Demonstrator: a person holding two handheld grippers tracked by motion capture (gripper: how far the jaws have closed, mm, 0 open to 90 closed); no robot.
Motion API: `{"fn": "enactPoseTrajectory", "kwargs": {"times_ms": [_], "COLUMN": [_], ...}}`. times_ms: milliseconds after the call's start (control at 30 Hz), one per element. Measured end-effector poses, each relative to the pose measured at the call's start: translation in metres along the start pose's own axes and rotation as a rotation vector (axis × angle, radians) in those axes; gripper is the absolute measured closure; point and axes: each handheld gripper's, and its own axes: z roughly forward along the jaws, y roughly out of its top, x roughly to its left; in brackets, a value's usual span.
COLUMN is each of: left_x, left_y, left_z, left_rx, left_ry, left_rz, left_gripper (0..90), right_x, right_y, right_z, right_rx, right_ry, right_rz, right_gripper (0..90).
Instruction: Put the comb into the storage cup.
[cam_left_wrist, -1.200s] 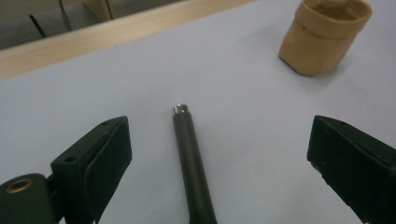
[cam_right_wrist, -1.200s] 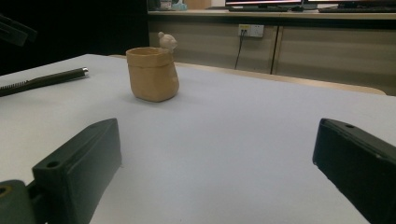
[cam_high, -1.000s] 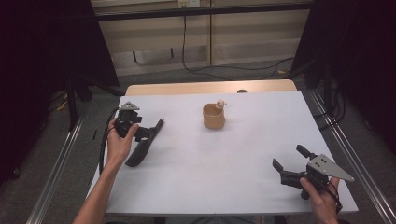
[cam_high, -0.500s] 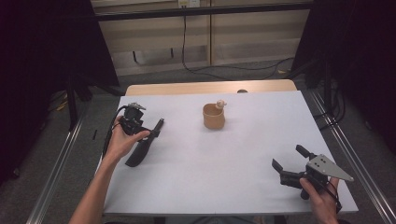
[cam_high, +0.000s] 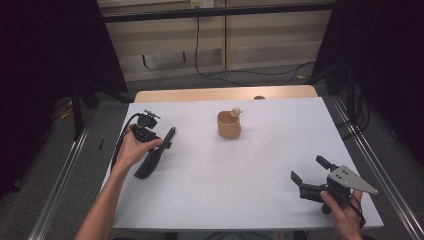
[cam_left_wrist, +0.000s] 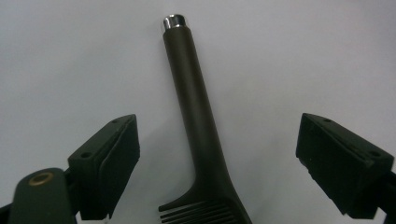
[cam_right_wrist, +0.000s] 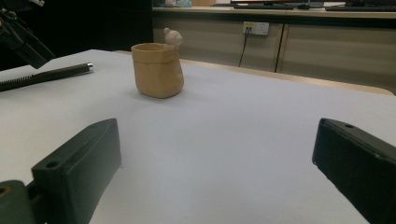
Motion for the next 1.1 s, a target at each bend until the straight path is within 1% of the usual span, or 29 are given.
{"fn": "enactPoseTrajectory", "kwargs": {"times_ms": [67, 100, 133, 167, 233, 267, 300, 333, 367, 400, 433, 467, 500, 600, 633, 667, 700, 733, 767, 800, 833, 867, 900, 933, 967, 1000, 1033, 1067, 1100], "left_x": [0.001, 0.001, 0.001, 0.003, 0.002, 0.002, 0.002, 0.001, -0.001, 0.0, 0.0, -0.001, 0.0, 0.001, 0.001, 0.001, 0.003, 0.003, 0.003, 0.003, 0.004, 0.003, 0.003, 0.001, 0.002, 0.003, 0.001, 0.002, 0.001], "left_y": [0.0, 0.0, 0.0, 0.0, -0.001, -0.001, 0.0, 0.0, 0.0, 0.001, 0.001, 0.001, 0.002, 0.002, 0.002, 0.002, 0.002, 0.002, 0.003, 0.003, 0.004, 0.005, 0.005, 0.005, 0.006, 0.007, 0.007, 0.007, 0.007], "left_z": [0.001, 0.002, 0.002, 0.002, 0.003, 0.003, 0.003, 0.003, 0.003, 0.003, 0.003, 0.003, 0.006, 0.007, 0.008, 0.01, 0.01, 0.01, 0.011, 0.011, 0.01, 0.011, 0.011, 0.012, 0.012, 0.013, 0.014, 0.014, 0.014], "left_rx": [0.001, -0.005, 0.0, 0.013, 0.01, 0.016, 0.007, 0.002, 0.01, 0.035, 0.032, 0.034, 0.051, 0.067, 0.069, 0.06, 0.077, 0.077, 0.079, 0.079, 0.094, 0.1, 0.1, 0.096, 0.104, 0.113, 0.094, 0.112, 0.12], "left_ry": [0.006, 0.006, 0.005, 0.009, 0.01, 0.008, 0.006, 0.014, 0.029, 0.033, 0.029, 0.024, 0.021, 0.022, 0.026, 0.021, 0.02, 0.02, 0.03, 0.03, 0.028, 0.038, 0.038, 0.039, 0.032, 0.038, 0.045, 0.049, 0.041], "left_rz": [-0.002, -0.017, -0.02, -0.005, -0.012, -0.005, -0.011, -0.015, -0.01, 0.019, 0.024, 0.021, 0.025, 0.022, 0.015, -0.01, 0.003, 0.003, -0.001, -0.001, 0.005, 0.016, 0.016, 0.0, 0.004, 0.021, -0.005, 0.014, 0.012], "left_gripper": [15.2, 15.2, 15.9, 18.2, 18.2, 18.2, 18.2, 18.2, 18.2, 18.2, 18.9, 20.9, 24.7, 27.4, 27.4, 29.3, 31.7, 34.0, 34.3, 34.9, 37.4, 36.8, 36.4, 36.7, 36.7, 38.0, 39.0, 39.0, 40.9], "right_x": [0.0, 0.0, 0.0, 0.0, 0.0, 0.0, 0.0, 0.0, 0.001, 0.001, 0.001, 0.001, 0.001, 0.001, 0.001, 0.001, 0.001, 0.001, 0.001, 0.001, 0.001, 0.001, 0.001, 0.001, 0.001, 0.001, 0.001, 0.001, 0.001], "right_y": [0.0, 0.0, 0.0, 0.0, 0.0, 0.0, 0.0, 0.0, 0.0, -0.001, -0.001, -0.001, -0.001, -0.001, -0.001, -0.001, -0.001, -0.001, -0.001, -0.001, -0.001, -0.001, -0.001, -0.001, -0.001, -0.001, -0.001, -0.001, -0.001], "right_z": [0.0, 0.0, 0.0, 0.0, 0.0, 0.0, 0.001, 0.001, 0.001, 0.001, 0.002, 0.002, 0.002, 0.002, 0.002, 0.002, 0.002, 0.002, 0.002, 0.002, 0.002, 0.002, 0.002, 0.002, 0.002, 0.002, 0.002, 0.002, 0.002], "right_rx": [0.0, 0.0, 0.0, 0.001, 0.001, 0.001, 0.002, 0.005, 0.011, 0.013, 0.012, 0.012, 0.015, 0.014, 0.014, 0.014, 0.015, 0.015, 0.015, 0.015, 0.015, 0.015, 0.014, 0.015, 0.015, 0.017, 0.014, 0.014, 0.015], "right_ry": [-0.001, -0.001, -0.001, 0.0, 0.002, 0.002, 0.005, 0.008, 0.007, 0.008, 0.009, 0.01, 0.01, 0.011, 0.011, 0.01, 0.01, 0.01, 0.011, 0.011, 0.012, 0.012, 0.01, 0.01, 0.01, 0.009, 0.01, 0.01, 0.01], "right_rz": [-0.001, -0.003, -0.002, -0.004, -0.004, -0.004, -0.002, -0.003, 0.0, -0.001, -0.003, -0.004, -0.006, -0.005, -0.005, -0.005, -0.006, -0.006, -0.008, -0.008, -0.009, -0.008, -0.009, -0.008, -0.008, -0.008, -0.01, -0.01, -0.008], "right_gripper": [0.5, 0.5, 0.5, 0.5, 0.5, 0.5, 0.5, 0.4, 0.3, 0.3, 0.3, 0.3, 0.3, 0.3, 0.3, 0.2, 0.2, 0.2, 0.2, 0.2, 0.3, 0.3, 0.3, 0.3, 0.3, 0.3, 0.3, 0.3, 0.2]}}
